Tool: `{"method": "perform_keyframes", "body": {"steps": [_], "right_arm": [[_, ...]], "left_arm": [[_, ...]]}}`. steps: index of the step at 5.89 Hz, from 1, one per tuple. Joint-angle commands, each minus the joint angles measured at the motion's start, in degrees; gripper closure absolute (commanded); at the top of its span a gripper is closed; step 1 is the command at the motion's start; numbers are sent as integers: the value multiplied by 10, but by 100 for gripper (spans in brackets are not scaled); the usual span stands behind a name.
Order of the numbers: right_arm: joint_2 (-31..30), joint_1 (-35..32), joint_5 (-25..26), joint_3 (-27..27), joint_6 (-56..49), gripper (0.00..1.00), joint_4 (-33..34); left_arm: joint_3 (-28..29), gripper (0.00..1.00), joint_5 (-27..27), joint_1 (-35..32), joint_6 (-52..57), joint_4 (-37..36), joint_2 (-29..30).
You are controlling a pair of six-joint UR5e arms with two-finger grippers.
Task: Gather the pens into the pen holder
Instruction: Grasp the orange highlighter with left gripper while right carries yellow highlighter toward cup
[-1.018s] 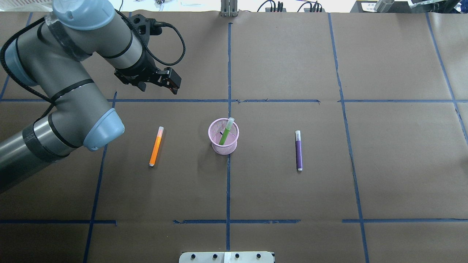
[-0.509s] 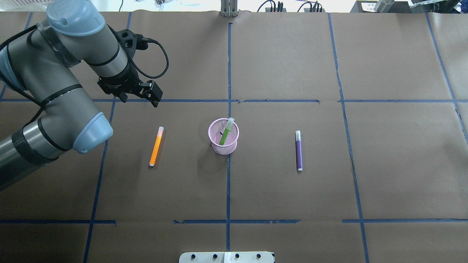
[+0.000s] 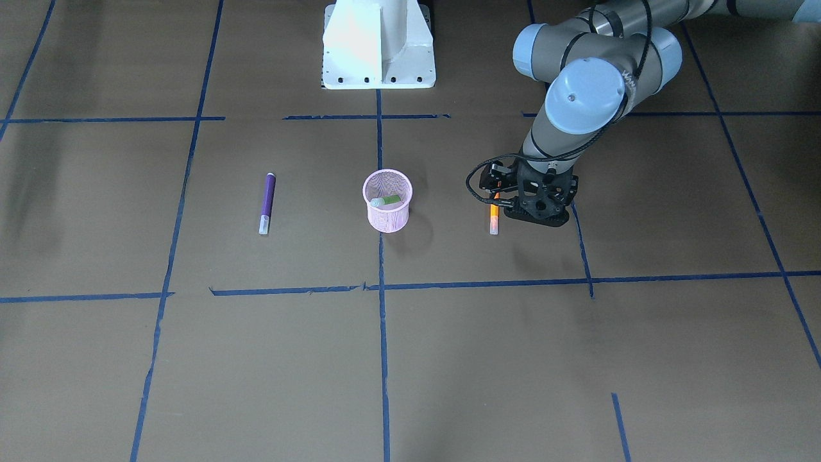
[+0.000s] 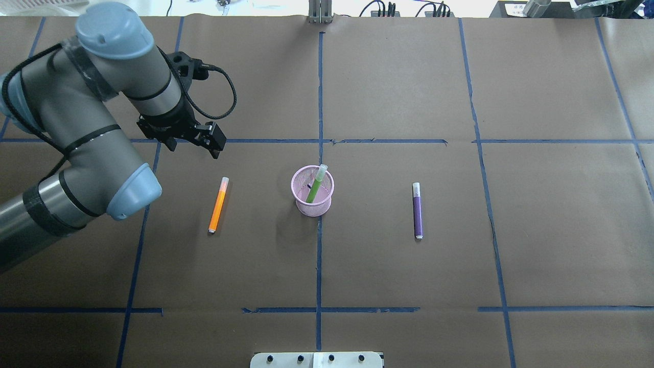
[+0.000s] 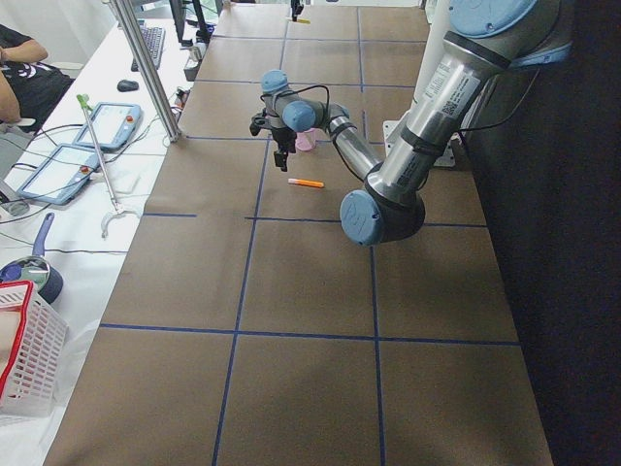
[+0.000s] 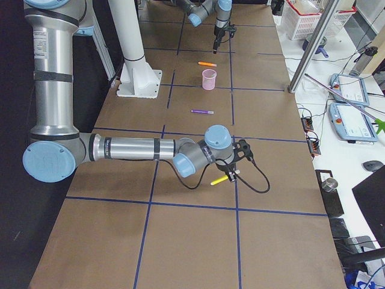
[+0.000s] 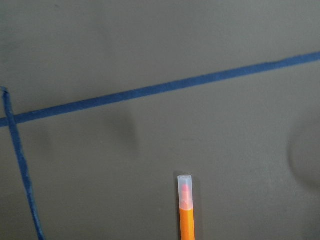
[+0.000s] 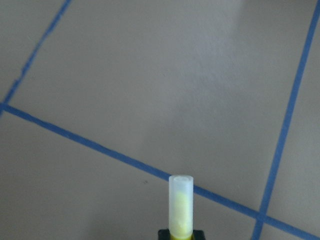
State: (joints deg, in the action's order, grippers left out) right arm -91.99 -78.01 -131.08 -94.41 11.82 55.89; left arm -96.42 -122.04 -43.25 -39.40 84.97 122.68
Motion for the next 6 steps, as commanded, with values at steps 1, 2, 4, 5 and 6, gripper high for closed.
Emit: {"method": "perform_keyframes", "body": {"steps": [1,2,4,5,6], "right_arm": [[23,8,-2,-73,72,100,1],[41,39,1,-105,153,100,1],[64,84,7,-168,246,99,2],[80,140,66,-207,316,99,2],[96,212,155,-235,360,98,3]], "left_arm": [[67,0,7,11,7,84,1],[101,0,7,18,5,124,-2],[104,0,7,23,-12,131,-1],[100,0,8,36,-30,131,-2],[101,0,8,41,-33,131,0]]}}
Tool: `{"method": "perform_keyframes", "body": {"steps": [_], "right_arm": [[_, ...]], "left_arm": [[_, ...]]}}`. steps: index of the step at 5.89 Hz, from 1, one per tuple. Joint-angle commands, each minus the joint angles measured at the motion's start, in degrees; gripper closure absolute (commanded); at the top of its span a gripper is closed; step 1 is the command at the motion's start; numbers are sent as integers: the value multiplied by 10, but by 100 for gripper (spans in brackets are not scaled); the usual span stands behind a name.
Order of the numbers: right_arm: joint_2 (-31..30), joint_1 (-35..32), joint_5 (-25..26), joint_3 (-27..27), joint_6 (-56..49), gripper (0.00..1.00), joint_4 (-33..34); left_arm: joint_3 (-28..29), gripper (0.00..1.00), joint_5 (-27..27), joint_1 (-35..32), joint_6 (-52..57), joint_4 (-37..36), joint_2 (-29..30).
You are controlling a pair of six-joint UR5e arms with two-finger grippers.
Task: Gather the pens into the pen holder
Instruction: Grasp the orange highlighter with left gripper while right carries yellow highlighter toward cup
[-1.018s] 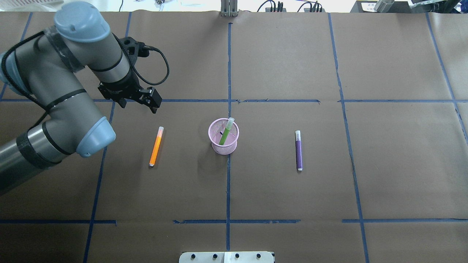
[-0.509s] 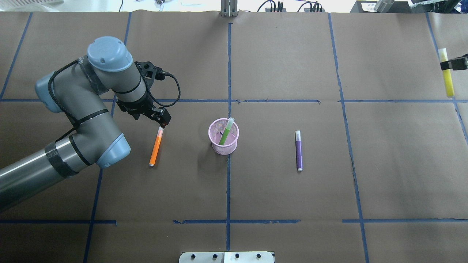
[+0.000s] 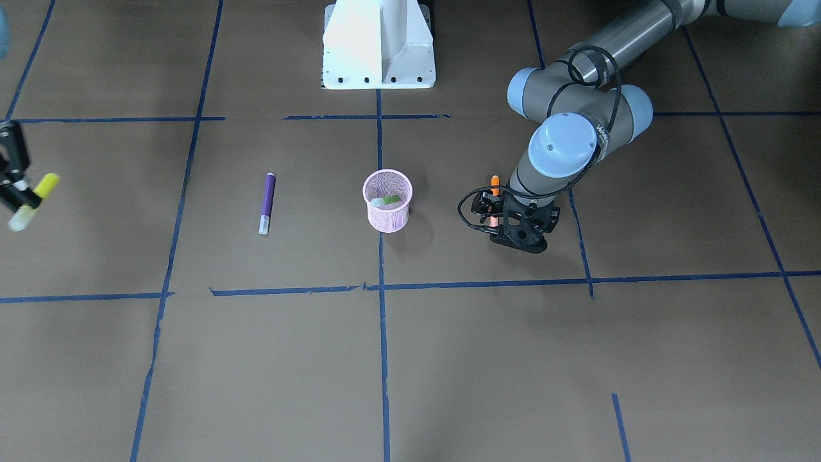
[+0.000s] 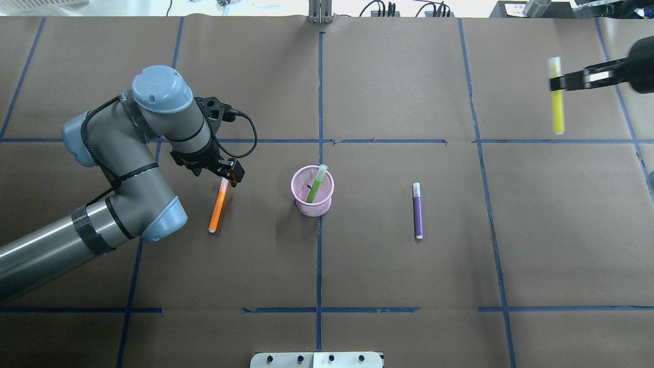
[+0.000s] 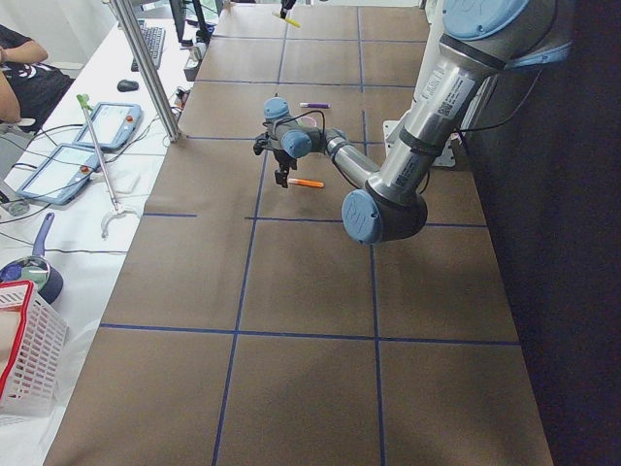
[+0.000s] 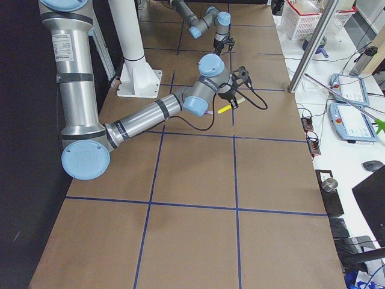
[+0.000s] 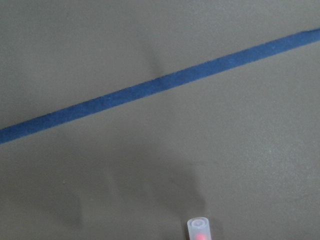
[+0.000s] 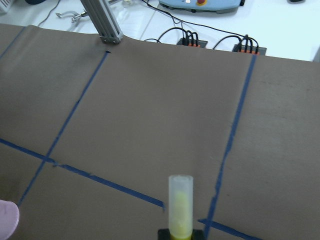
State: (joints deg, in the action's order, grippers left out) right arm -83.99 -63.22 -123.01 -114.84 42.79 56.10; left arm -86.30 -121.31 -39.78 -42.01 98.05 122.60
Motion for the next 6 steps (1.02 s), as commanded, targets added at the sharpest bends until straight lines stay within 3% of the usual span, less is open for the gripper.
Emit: {"method": "perform_keyframes", "body": {"steps": [1,2,4,6], "right_arm": [[57,138,174,-31,90,98,6],[81,197,262,-31,92,98,10],[223,322,415,-23,101,97,178],[295,362,444,41,123,97,184]], "left_arm": [[0,0,0,8,-6,0,3],[1,0,0,8,-4,0,3],[1,0,0,8,-4,2,4],[3,0,0,10,-3,14,3]]}}
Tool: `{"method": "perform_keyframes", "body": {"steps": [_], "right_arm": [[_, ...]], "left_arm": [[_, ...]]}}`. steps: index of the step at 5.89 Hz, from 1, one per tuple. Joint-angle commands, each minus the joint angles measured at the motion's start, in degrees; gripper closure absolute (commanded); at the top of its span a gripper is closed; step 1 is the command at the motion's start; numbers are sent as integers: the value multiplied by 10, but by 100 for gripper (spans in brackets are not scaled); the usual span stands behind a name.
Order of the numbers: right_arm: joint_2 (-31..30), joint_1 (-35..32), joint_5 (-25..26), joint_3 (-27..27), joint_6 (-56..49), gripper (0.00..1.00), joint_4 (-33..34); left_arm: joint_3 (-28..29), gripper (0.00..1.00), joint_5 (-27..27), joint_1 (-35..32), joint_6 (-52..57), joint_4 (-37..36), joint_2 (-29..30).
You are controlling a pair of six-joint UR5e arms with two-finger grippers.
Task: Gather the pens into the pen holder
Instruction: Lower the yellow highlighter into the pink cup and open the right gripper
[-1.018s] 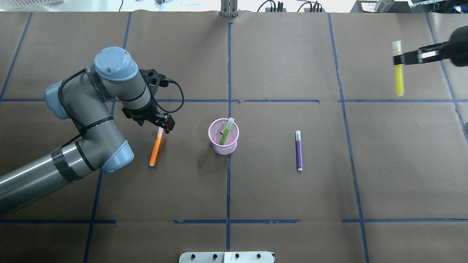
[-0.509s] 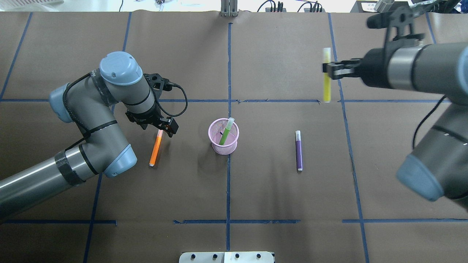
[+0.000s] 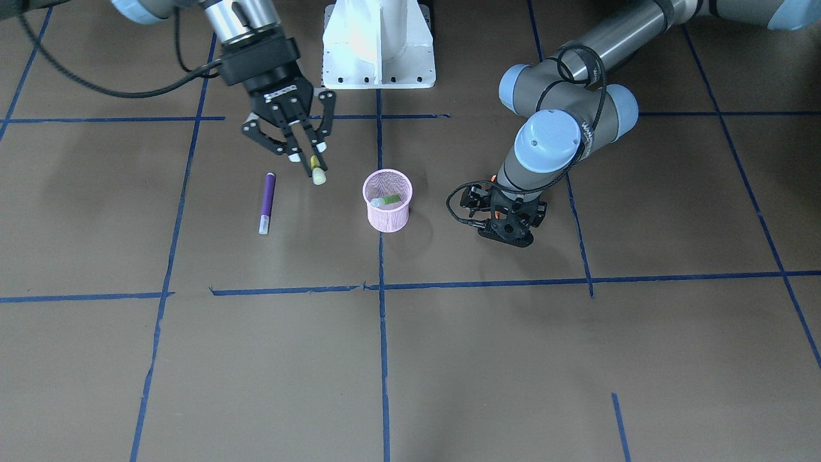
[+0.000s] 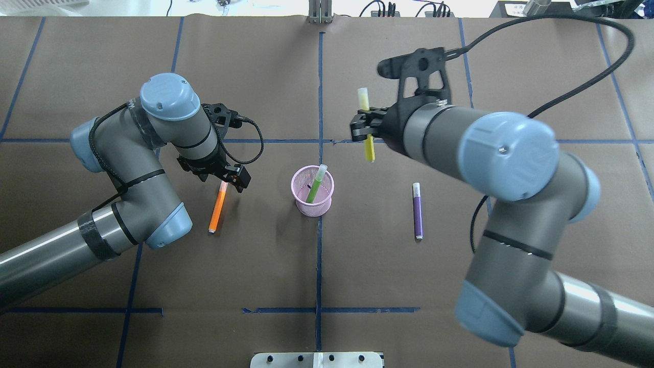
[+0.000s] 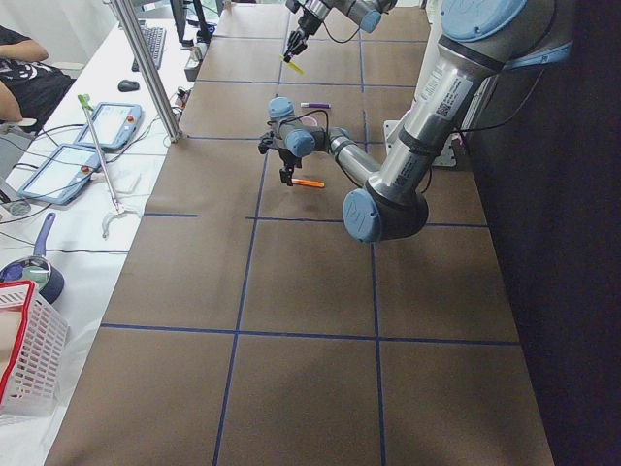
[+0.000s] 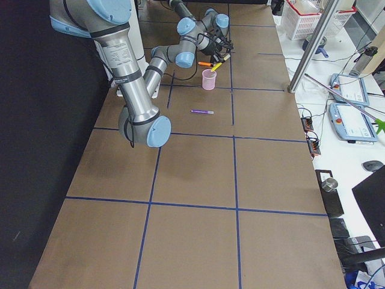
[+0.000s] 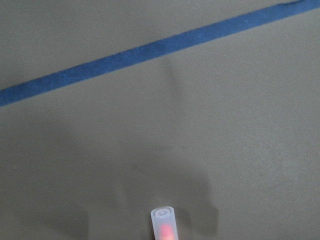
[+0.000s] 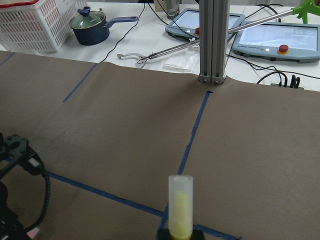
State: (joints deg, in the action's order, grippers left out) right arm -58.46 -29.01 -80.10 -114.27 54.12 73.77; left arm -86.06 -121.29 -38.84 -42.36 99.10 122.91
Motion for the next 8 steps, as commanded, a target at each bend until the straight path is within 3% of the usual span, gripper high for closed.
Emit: {"method": "perform_keyframes", "body": {"steps": [1,3,8], "right_arm": [[54,32,39,62,23,97,2],[67,47,61,166,40,97,-139],[58,73,69,191,49,96,-143]], "left_arm": [[-1,0,0,1,0,3,0],[1,0,0,1,2,3,-1],[2,0,0,8,3,3,-3]]}}
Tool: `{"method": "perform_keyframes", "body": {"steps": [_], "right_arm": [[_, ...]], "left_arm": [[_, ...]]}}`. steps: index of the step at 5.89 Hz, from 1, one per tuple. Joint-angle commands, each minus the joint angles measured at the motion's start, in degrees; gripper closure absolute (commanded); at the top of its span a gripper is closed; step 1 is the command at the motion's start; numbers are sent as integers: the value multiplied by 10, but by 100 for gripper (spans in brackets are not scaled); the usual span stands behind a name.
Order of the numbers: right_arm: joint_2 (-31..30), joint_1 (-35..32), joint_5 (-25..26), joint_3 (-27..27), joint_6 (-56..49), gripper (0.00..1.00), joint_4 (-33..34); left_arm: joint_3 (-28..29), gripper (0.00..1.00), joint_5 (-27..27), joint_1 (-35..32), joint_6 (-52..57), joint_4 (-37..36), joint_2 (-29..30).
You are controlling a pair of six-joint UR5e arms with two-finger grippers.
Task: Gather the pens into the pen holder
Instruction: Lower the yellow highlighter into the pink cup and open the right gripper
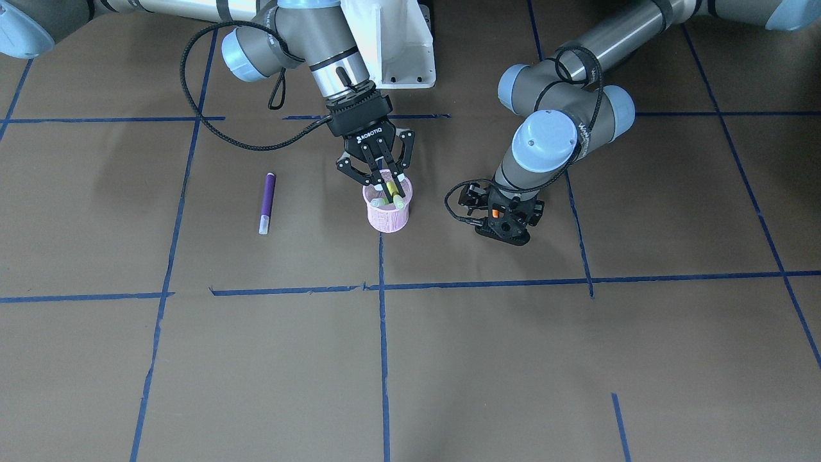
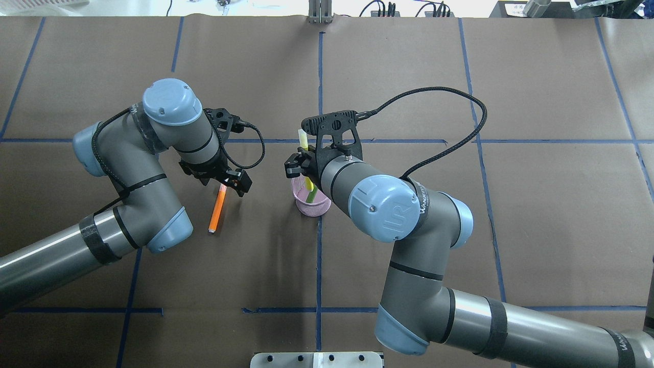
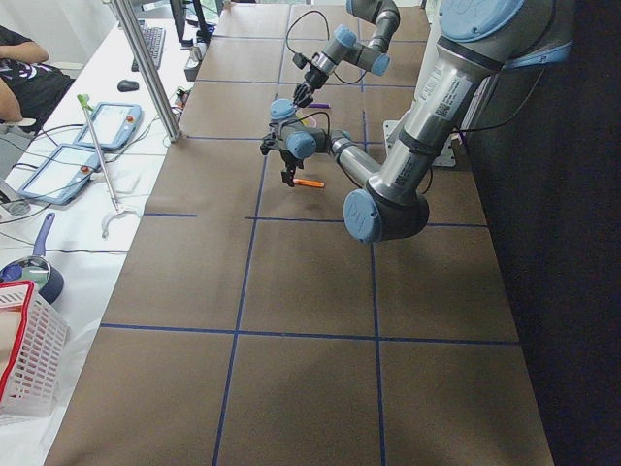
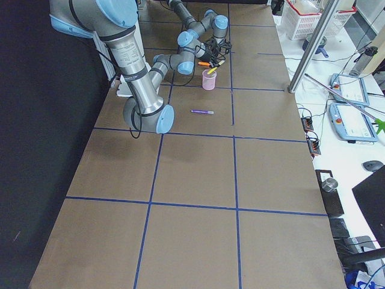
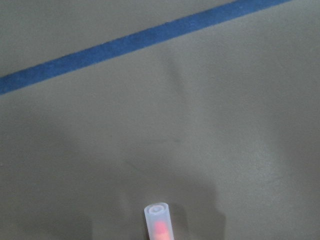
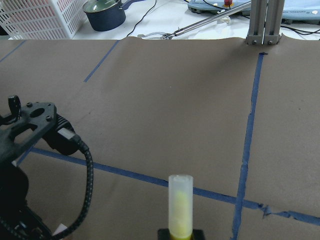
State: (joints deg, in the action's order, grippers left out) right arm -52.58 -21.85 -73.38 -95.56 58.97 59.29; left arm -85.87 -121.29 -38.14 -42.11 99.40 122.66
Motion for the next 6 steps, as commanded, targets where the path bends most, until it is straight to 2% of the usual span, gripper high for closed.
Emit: {"method": "perform_keyframes", "body": {"steps": [1,2,3,5,6], "right_arm": [[-2,1,2,5,0,65,5],[-2,1,2,9,0,57,5],[-1,1,2,9,1,1,-1],[5,-13,-4,-4,-1,0,5],[6,-38,-45,-34,-1,0,47]], "left_arm": [[0,0,0,1,0,0,-1],[0,0,0,1,0,0,0],[0,0,0,1,0,0,0],[0,0,0,1,0,0,0],[0,0,0,1,0,0,0]]}}
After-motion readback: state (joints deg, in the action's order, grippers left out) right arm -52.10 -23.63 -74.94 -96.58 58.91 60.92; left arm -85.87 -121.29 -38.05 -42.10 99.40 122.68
